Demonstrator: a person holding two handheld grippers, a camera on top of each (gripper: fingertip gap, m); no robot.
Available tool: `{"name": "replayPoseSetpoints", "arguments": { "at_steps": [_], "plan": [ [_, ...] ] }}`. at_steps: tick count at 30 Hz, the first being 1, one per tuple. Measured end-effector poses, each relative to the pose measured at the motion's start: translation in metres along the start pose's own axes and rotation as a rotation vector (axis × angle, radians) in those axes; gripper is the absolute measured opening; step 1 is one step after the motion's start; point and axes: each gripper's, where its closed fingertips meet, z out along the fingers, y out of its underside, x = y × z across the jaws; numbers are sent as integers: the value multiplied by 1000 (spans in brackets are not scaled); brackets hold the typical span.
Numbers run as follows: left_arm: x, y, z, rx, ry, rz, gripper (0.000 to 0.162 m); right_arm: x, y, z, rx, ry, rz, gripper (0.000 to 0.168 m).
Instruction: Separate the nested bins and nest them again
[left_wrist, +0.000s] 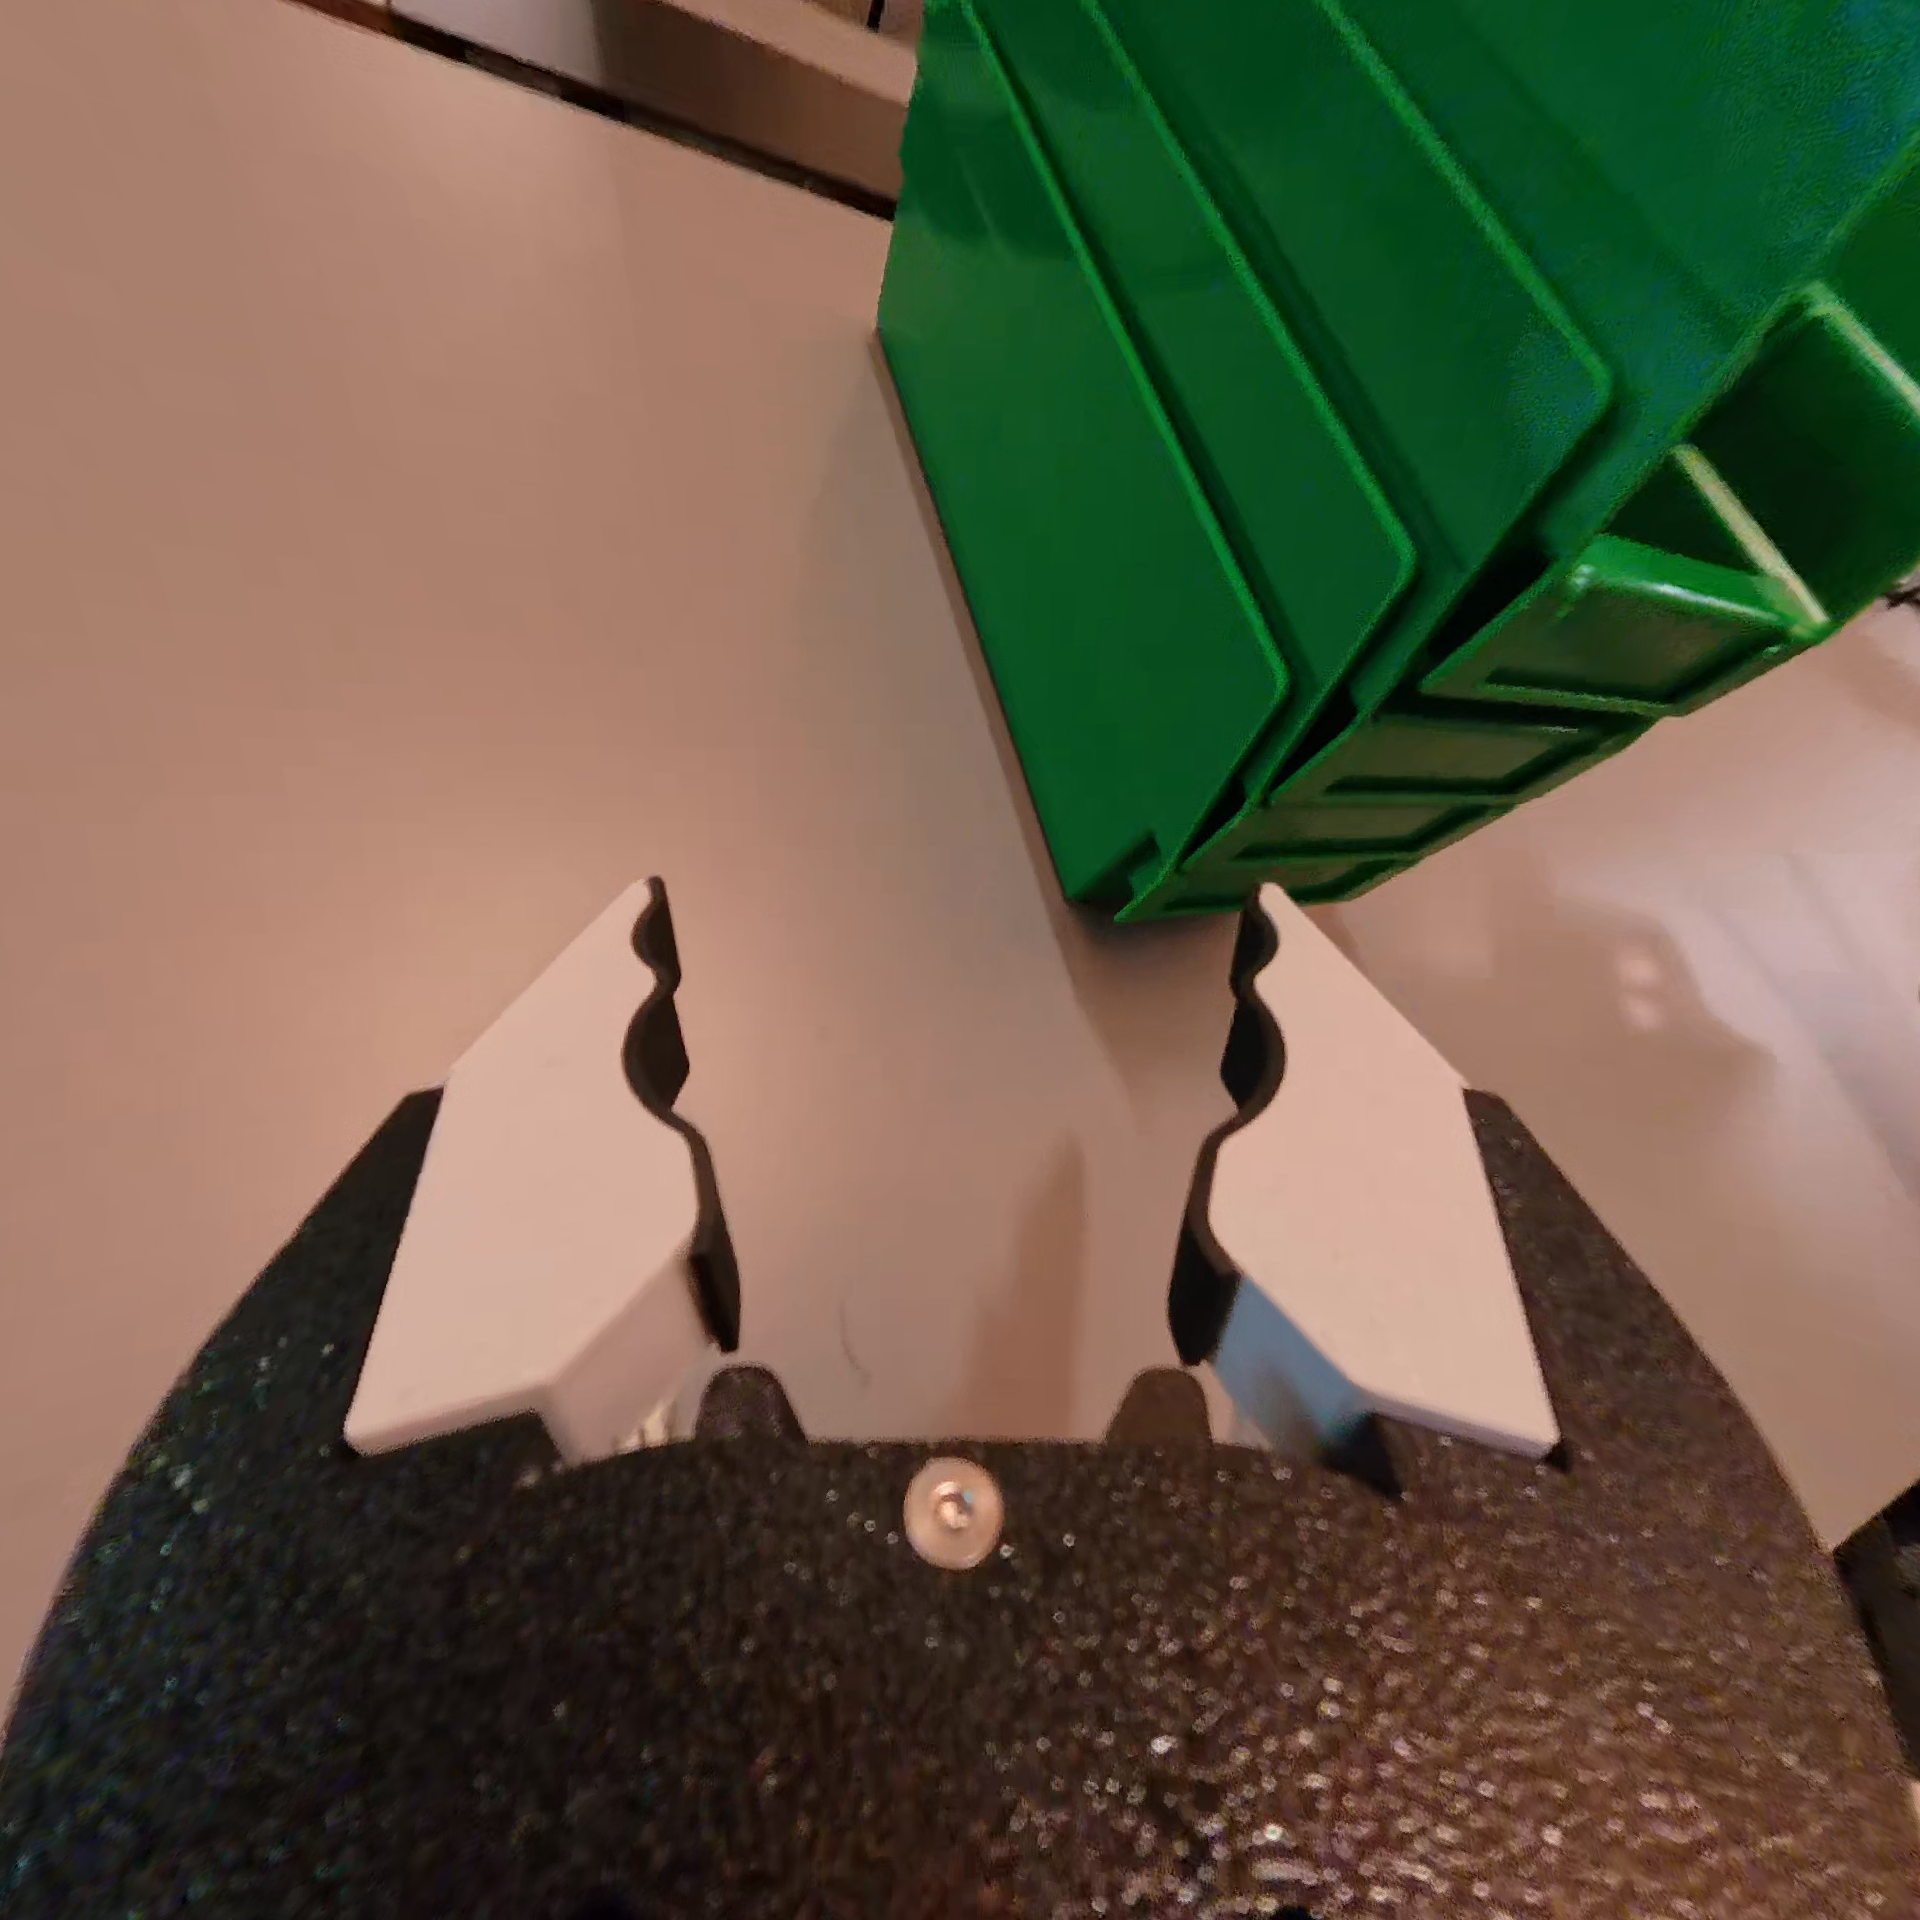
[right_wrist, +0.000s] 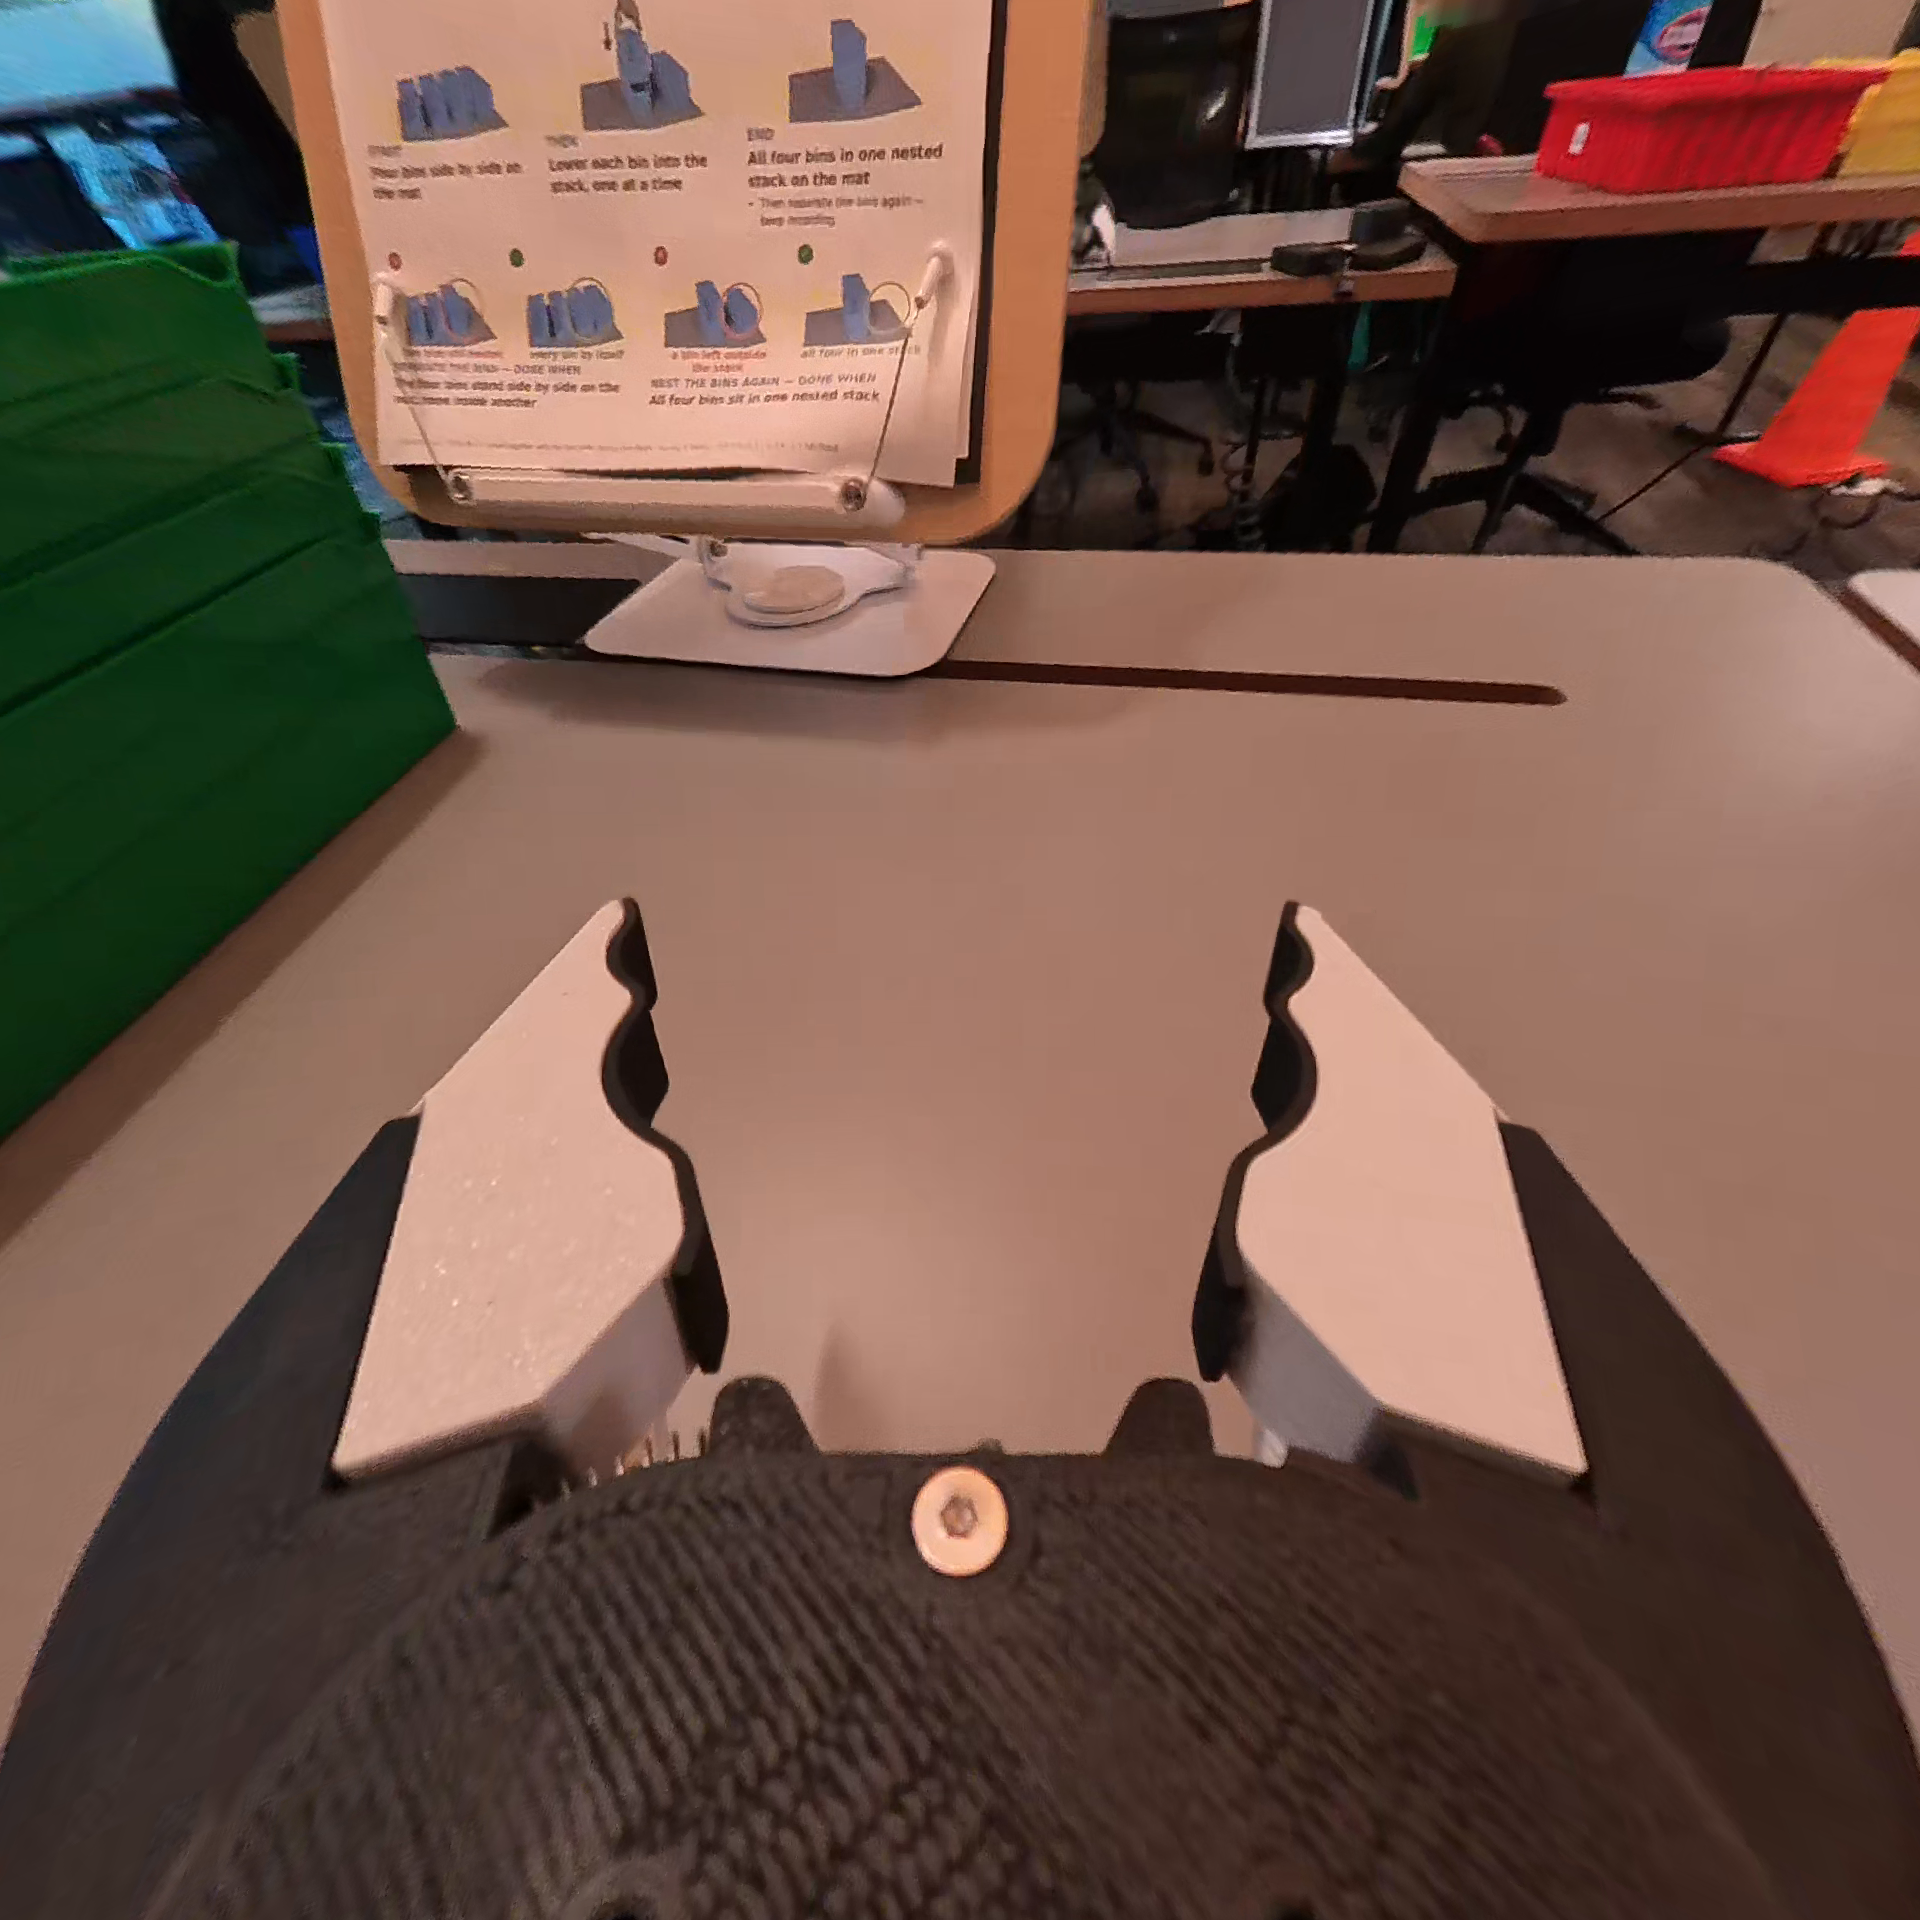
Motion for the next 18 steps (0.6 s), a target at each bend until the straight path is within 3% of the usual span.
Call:
{"name": "replayPoseSetpoints", "arguments": {
  "at_steps": [5, 7, 9, 12, 18],
  "plan": [
    [-2, -10, -2, 26, -88, 16, 105, 3, 17, -11, 7, -76, 77, 113],
    [2, -24, -6, 54, -119, 41, 106, 3, 9, -11, 47, -120, 153, 114],
    [3, -40, -11, 86, -162, 72, 109, 1, 9, -10, 10, -183, 152, 103],
    [3, -60, -17, 100, -237, 111, 111, 9, 16, -6, -20, -194, 200, 112],
    [32, -112, -33, 201, -264, 147, 114, -1, 14, 1, -18, -307, 339, 105]
  ]
}}
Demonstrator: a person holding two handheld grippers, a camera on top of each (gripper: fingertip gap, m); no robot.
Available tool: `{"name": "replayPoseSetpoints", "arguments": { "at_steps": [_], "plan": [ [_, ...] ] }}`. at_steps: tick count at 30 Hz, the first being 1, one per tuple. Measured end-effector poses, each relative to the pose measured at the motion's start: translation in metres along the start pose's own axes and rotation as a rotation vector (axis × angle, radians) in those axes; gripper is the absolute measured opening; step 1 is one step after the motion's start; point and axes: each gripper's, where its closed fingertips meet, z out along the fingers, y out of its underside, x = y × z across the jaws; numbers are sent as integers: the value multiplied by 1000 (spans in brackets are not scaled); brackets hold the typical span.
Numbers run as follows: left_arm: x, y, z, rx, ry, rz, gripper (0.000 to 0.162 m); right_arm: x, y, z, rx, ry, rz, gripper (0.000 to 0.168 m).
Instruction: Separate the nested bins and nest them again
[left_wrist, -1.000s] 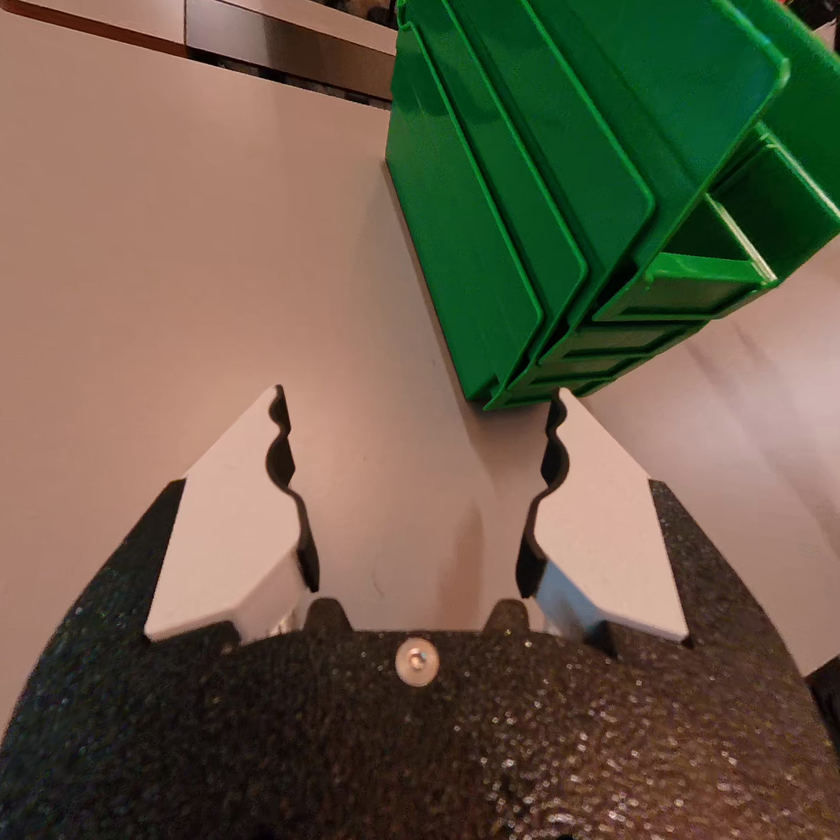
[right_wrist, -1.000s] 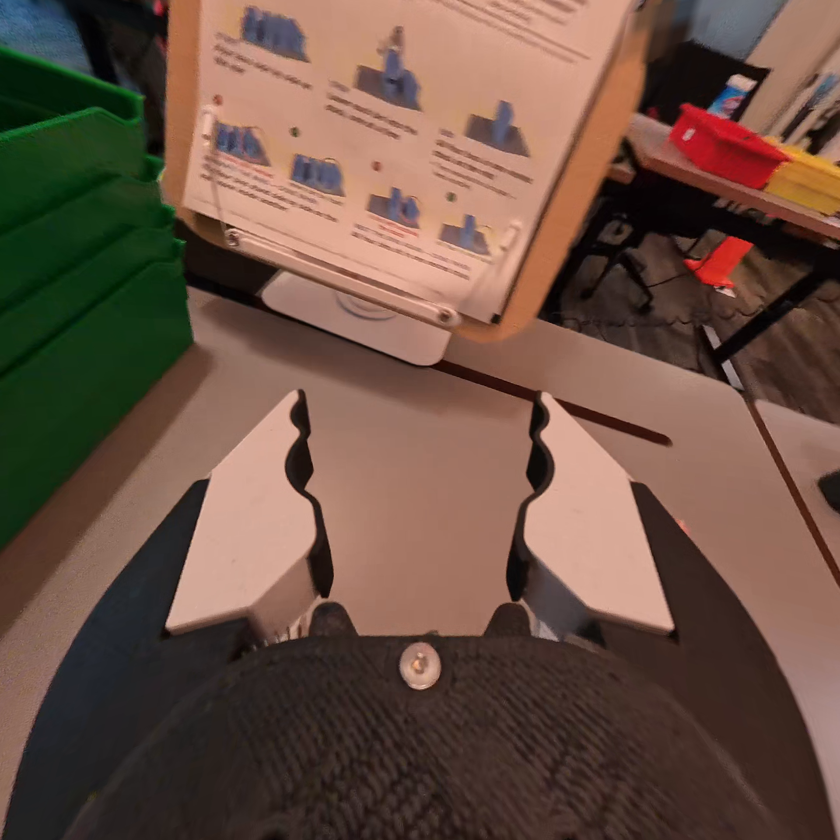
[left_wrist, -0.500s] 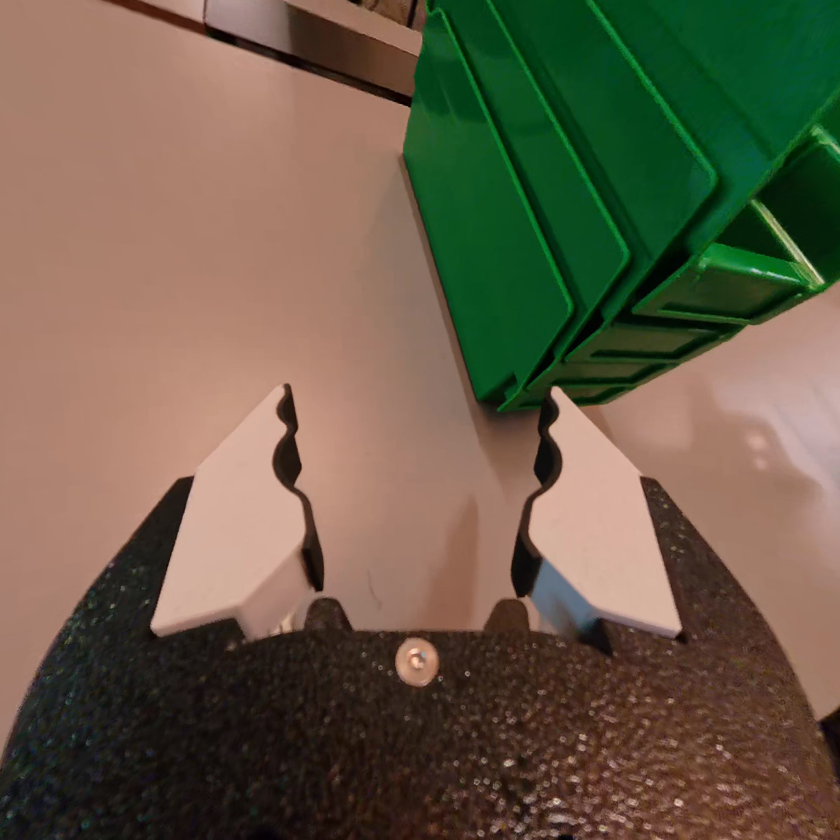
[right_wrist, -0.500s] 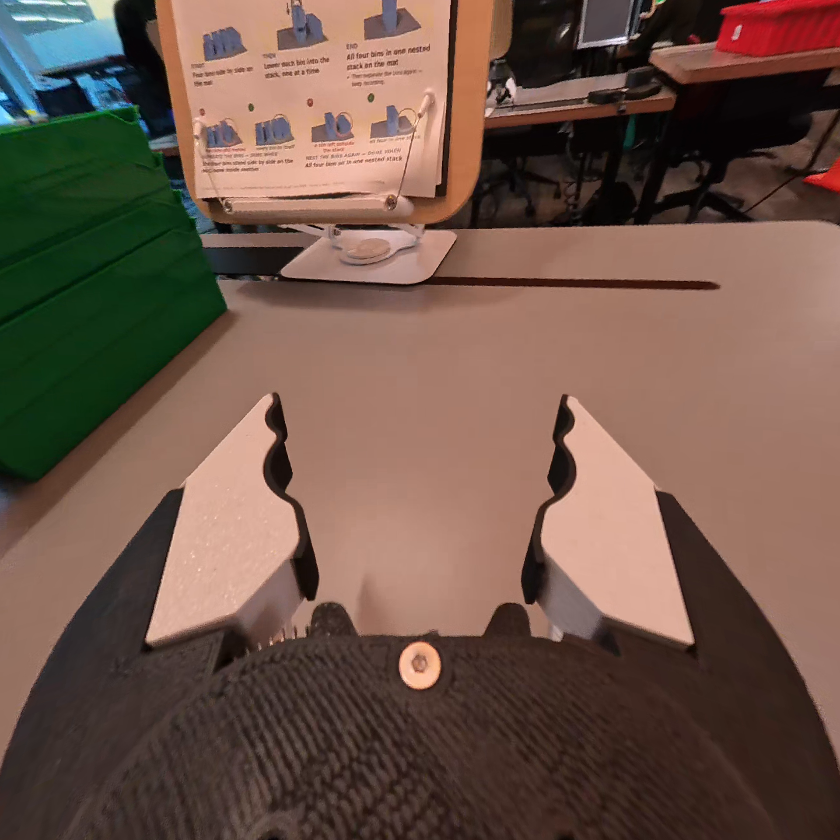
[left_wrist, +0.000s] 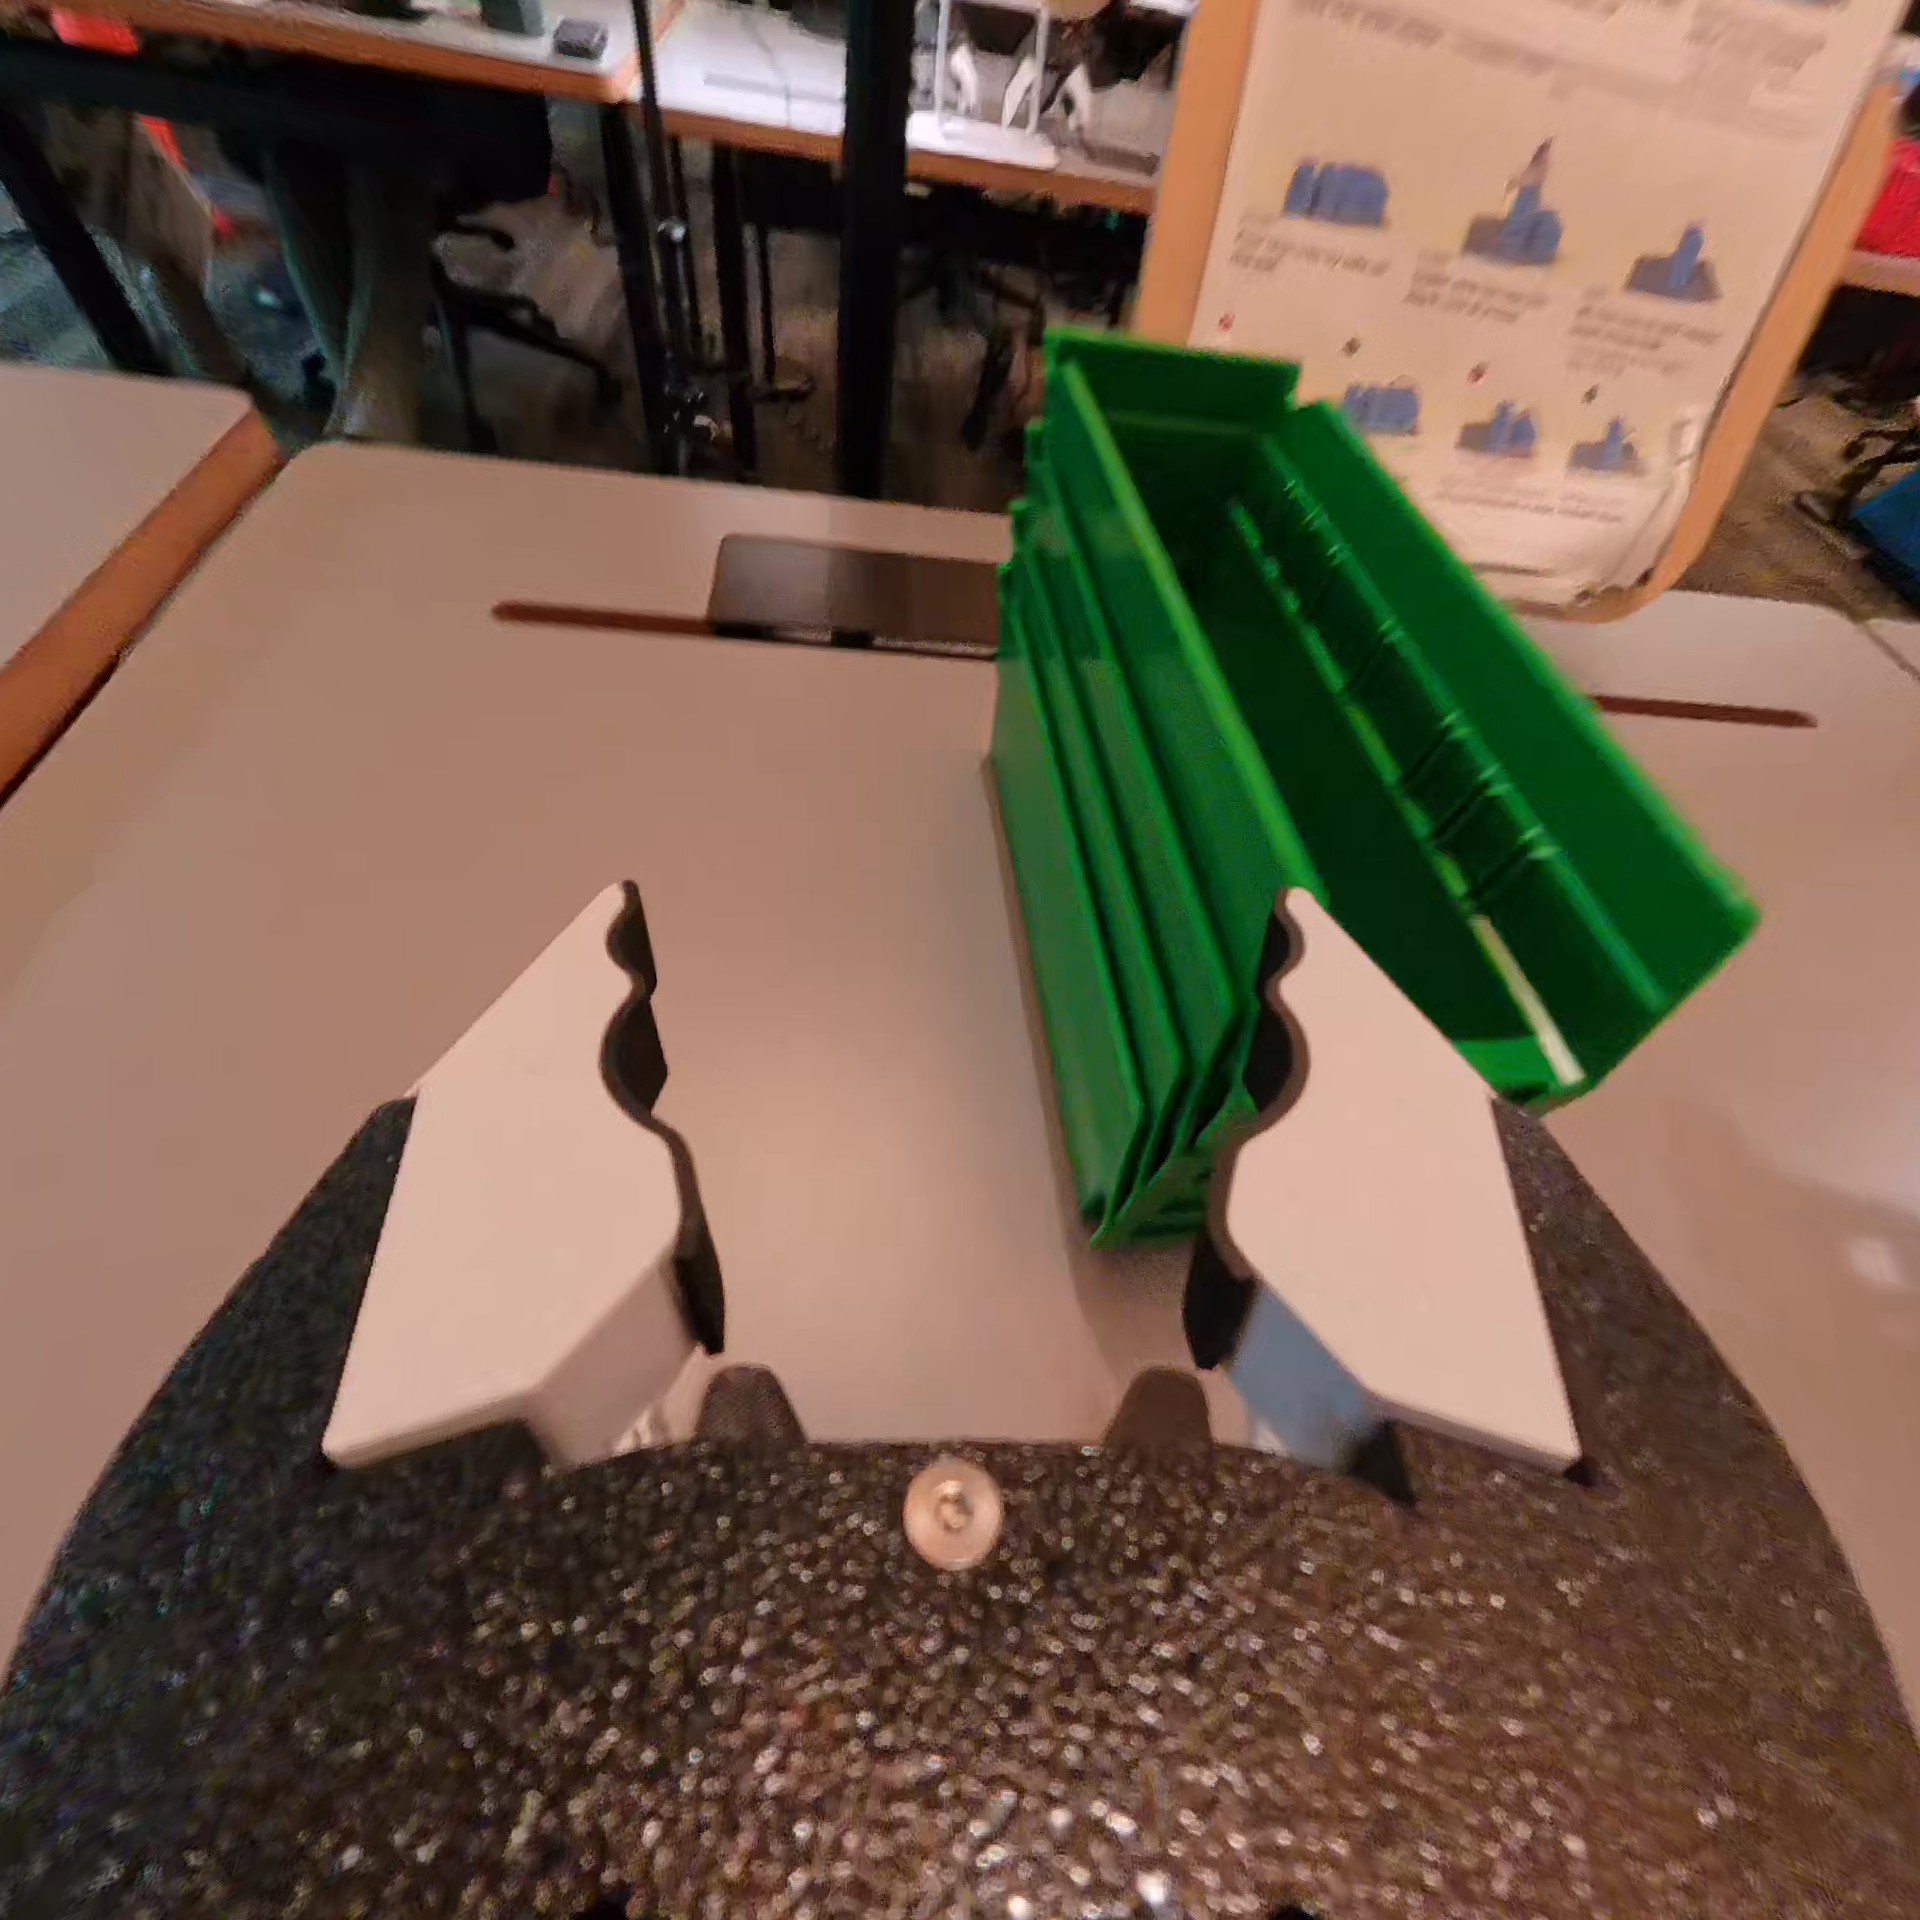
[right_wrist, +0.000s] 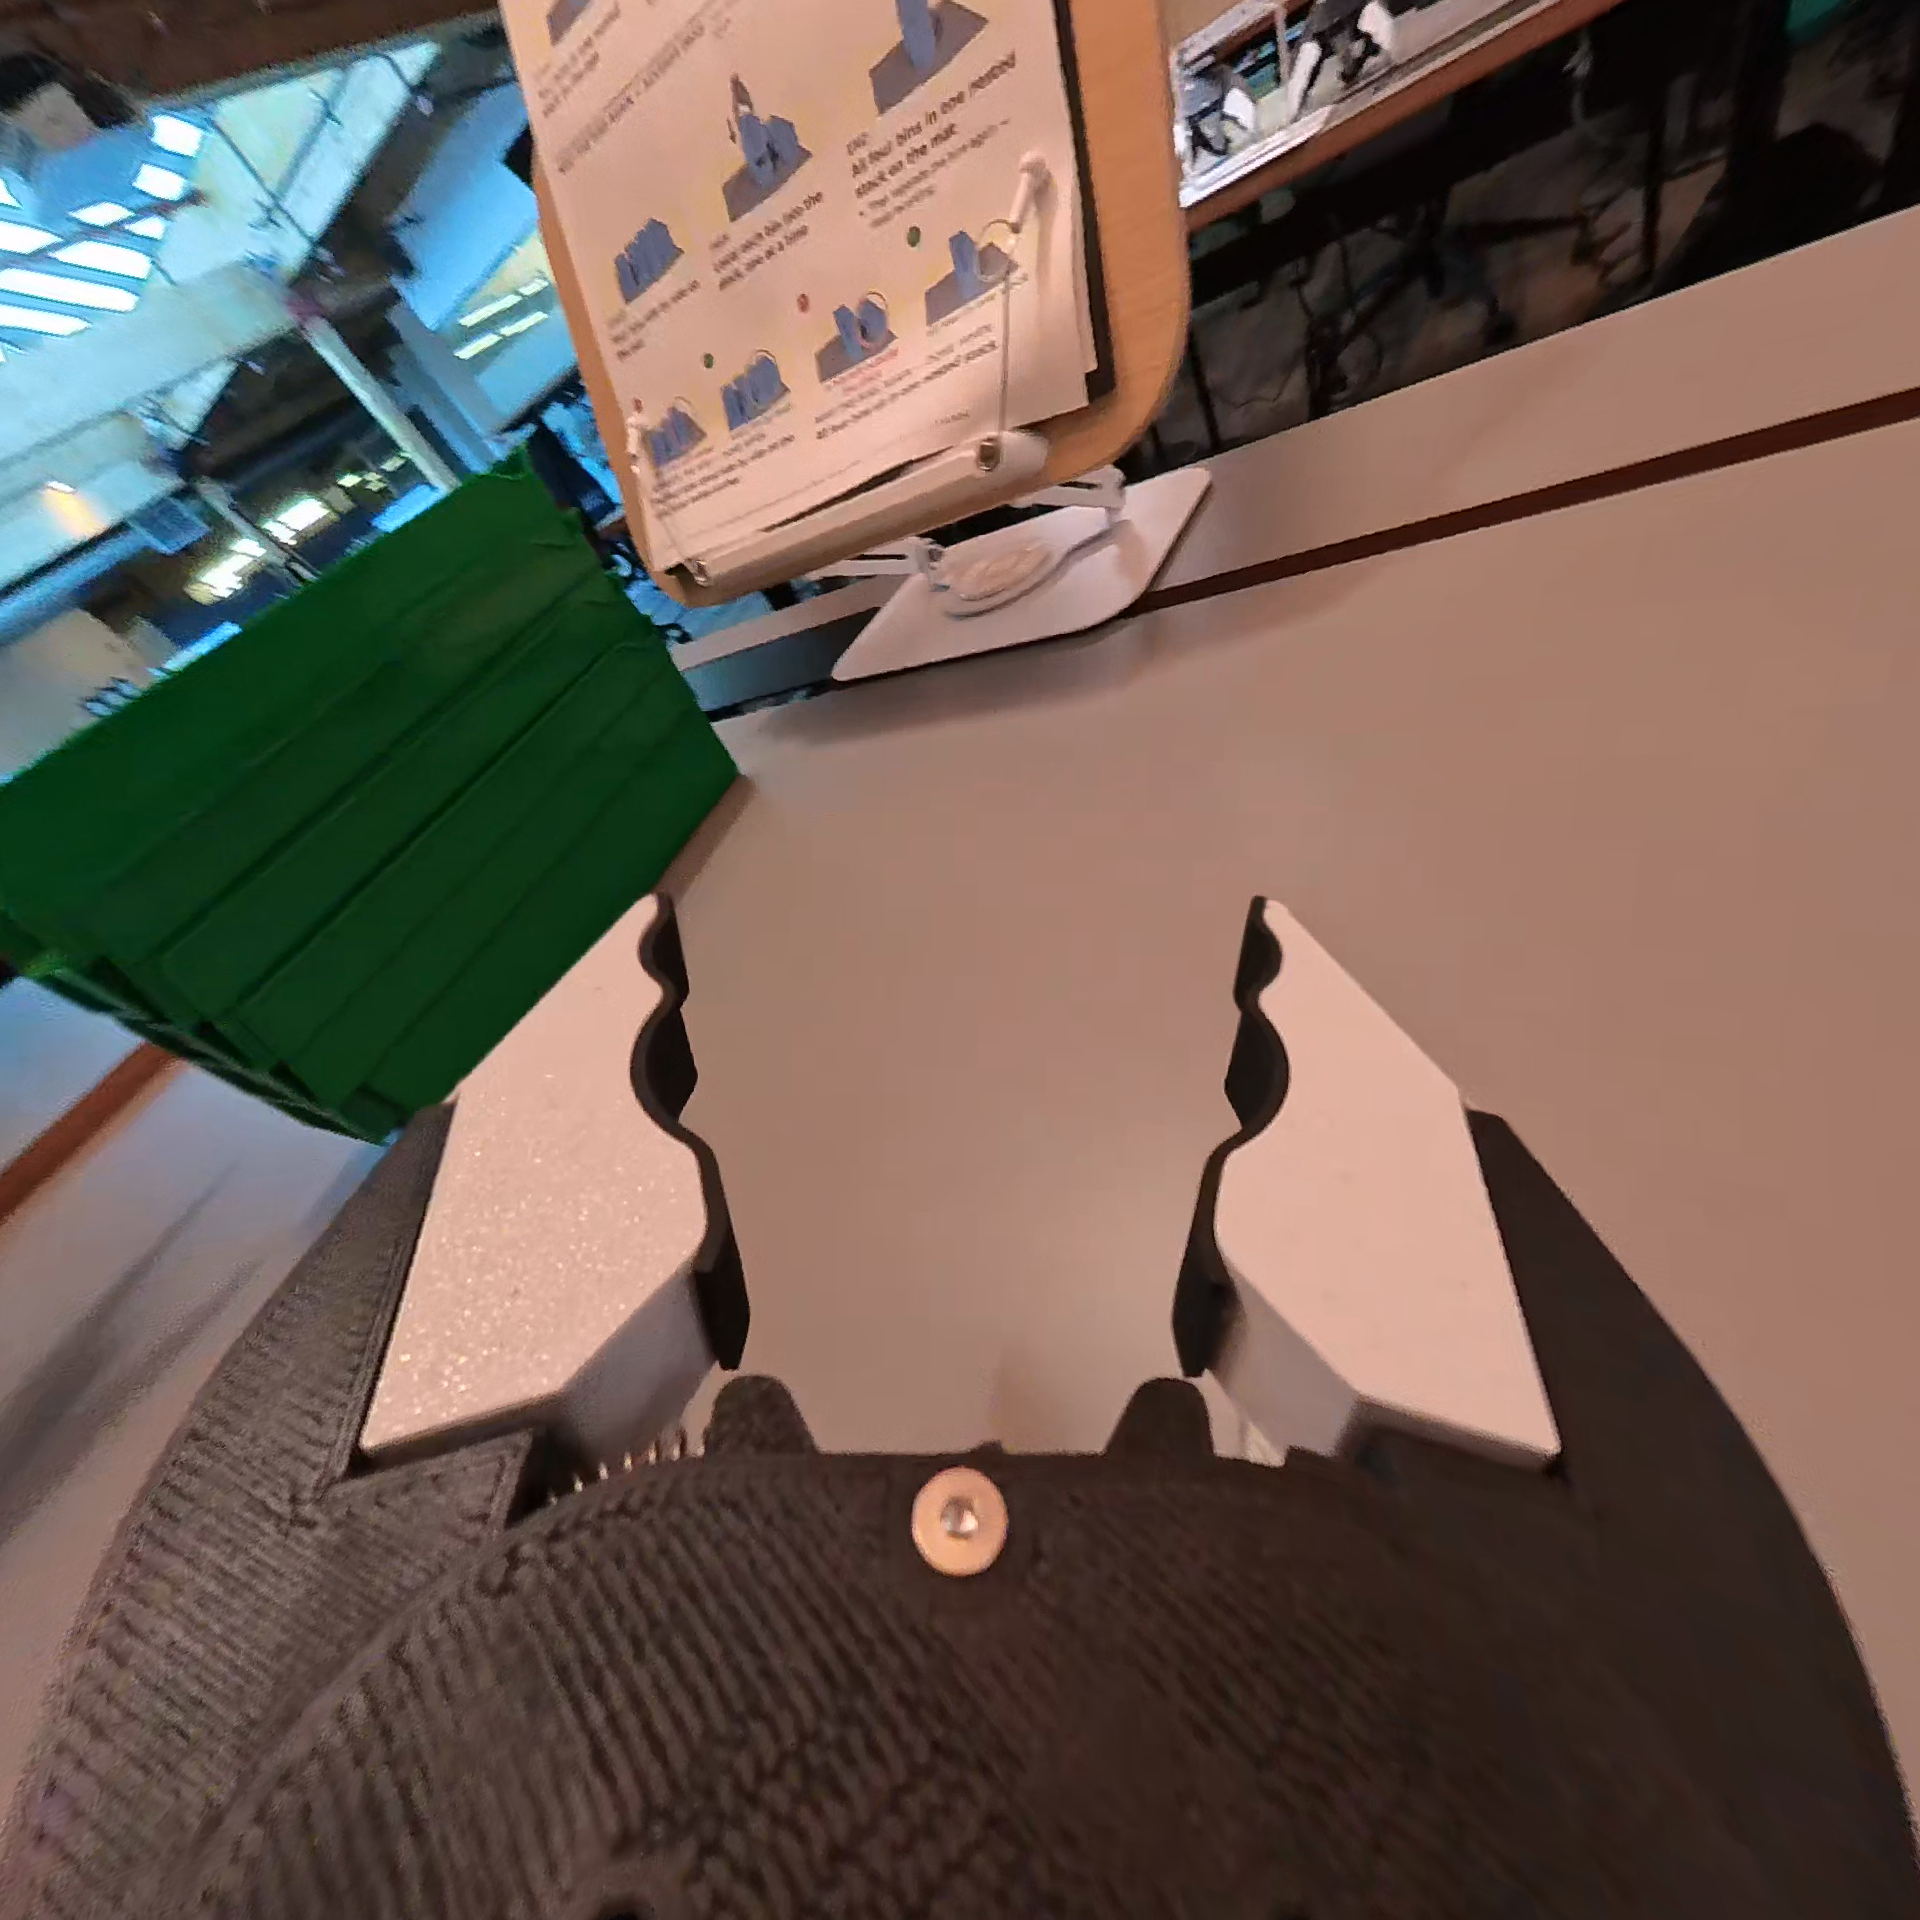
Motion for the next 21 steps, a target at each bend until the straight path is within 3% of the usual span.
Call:
{"name": "replayPoseSetpoints", "arguments": {
  "at_steps": [3, 8, 11, 14, 17, 21],
  "plan": [
    [20, -31, 9, 3, 45, 59, 129, -10, -2, 7, 2, -44, 11, 103],
    [55, -75, 33, -66, 118, 74, 131, -32, 0, 18, -29, -93, 5, 103],
    [76, -79, 49, -157, 127, 135, 138, -43, 0, 23, -39, -108, -23, 104],
    [79, -76, 74, -230, 91, 225, 130, -52, 2, 24, -51, -131, -21, 104],
    [50, -82, 101, -227, 62, 231, 119, -55, 6, 23, -74, -143, -22, 104],
    [-13, -71, 121, -162, 97, -15, 108, -59, 9, 17, -116, -185, -12, 102]
  ]
}}
